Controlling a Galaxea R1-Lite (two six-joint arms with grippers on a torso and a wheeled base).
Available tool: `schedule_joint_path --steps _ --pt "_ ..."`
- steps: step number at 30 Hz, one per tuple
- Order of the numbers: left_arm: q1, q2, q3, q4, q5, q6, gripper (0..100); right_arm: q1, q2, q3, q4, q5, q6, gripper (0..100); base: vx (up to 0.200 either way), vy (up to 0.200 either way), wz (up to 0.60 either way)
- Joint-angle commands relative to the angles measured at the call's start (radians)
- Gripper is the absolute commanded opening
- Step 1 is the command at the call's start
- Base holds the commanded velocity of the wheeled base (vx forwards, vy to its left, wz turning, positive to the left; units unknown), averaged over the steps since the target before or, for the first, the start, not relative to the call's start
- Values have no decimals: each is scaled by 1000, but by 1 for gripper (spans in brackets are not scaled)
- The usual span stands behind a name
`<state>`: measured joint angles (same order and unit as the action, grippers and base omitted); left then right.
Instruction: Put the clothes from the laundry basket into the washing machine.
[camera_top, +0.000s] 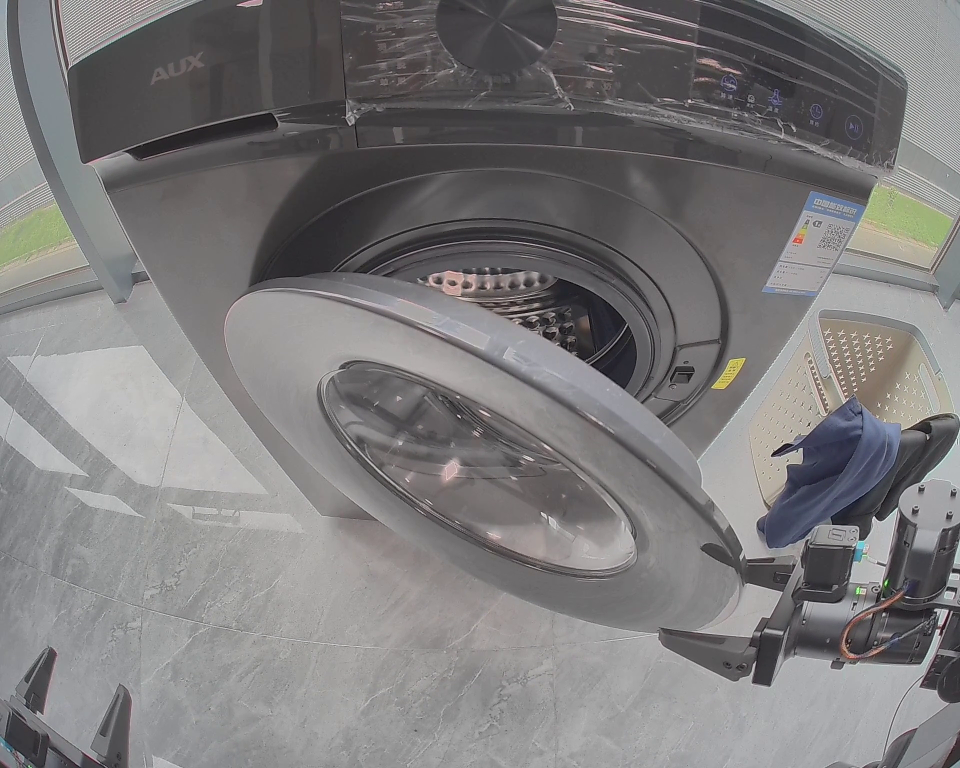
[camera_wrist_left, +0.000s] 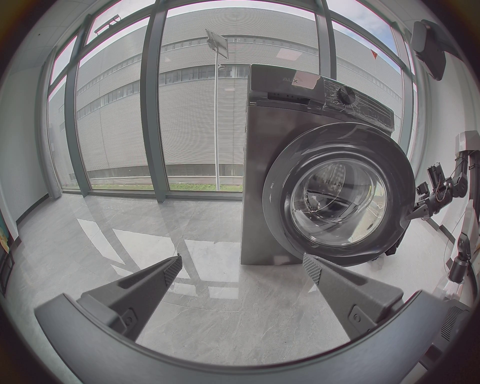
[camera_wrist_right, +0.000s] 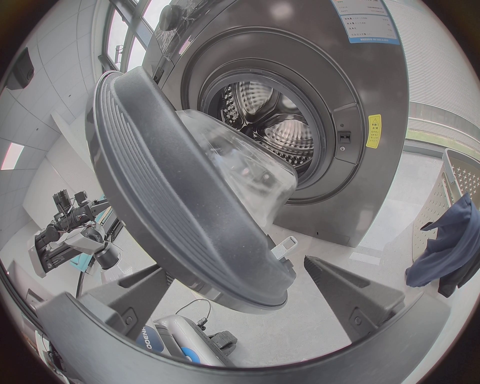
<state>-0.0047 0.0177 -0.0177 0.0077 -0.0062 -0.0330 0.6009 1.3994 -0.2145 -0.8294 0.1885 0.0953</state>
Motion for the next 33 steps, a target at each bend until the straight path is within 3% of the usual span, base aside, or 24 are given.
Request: schedule_joint_path --steps 1,4,22,26,30,33 --pt "0 -15 16 0 0 -1 100 0 1 -3 -1 0 0 100 -200 0 0" --pt "0 -15 16 0 0 -1 100 0 4 -6 -2 0 1 100 -200 0 0" --pt "0 -16 16 0 0 -1 100 23 20 -11 -2 0 7 100 0 0 0" --pt "0 -16 16 0 0 -1 100 -16 30 -31 -45 -35 7 100 0 0 0" --pt "0 -16 16 0 0 -1 100 -3 82 -34 -88 -38 18 100 -100 0 0" --pt "0 -16 16 0 0 -1 100 48 110 -20 -134 -43 21 100 -200 0 0"
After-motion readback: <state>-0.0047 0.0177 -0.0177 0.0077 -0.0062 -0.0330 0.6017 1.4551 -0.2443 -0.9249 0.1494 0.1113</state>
